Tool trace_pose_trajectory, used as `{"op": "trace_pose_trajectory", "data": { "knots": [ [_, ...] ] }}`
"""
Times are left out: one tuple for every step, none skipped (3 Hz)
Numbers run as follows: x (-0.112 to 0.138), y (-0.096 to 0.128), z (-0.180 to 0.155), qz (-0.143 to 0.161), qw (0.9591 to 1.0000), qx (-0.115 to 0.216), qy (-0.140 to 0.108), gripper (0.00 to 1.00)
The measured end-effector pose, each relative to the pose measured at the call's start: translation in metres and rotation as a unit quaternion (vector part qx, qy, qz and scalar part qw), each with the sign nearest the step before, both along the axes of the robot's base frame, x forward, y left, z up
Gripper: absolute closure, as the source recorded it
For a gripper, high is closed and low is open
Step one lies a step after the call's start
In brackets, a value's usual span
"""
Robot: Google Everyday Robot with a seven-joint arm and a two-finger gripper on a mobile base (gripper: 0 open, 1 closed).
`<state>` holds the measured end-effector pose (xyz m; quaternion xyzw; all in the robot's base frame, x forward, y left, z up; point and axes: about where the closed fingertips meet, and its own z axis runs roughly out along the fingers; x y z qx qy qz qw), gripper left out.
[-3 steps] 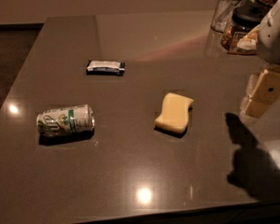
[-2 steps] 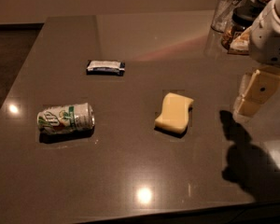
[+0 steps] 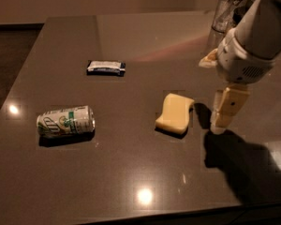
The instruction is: Move sponge near 7up can
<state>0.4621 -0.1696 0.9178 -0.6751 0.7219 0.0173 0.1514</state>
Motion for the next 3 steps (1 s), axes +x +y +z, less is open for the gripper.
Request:
{"op": "trace_pose_trajectory", "data": {
  "knots": [
    [0.002, 0.024, -0.026, 0.056, 0.9984, 0.006, 0.011, 0.0],
    [0.008, 0.047, -0.043, 0.107, 0.9942, 0.007, 0.015, 0.0],
    [0.013, 0.06, -0.065, 0.15, 0.9884, -0.009, 0.024, 0.0]
  ]
}}
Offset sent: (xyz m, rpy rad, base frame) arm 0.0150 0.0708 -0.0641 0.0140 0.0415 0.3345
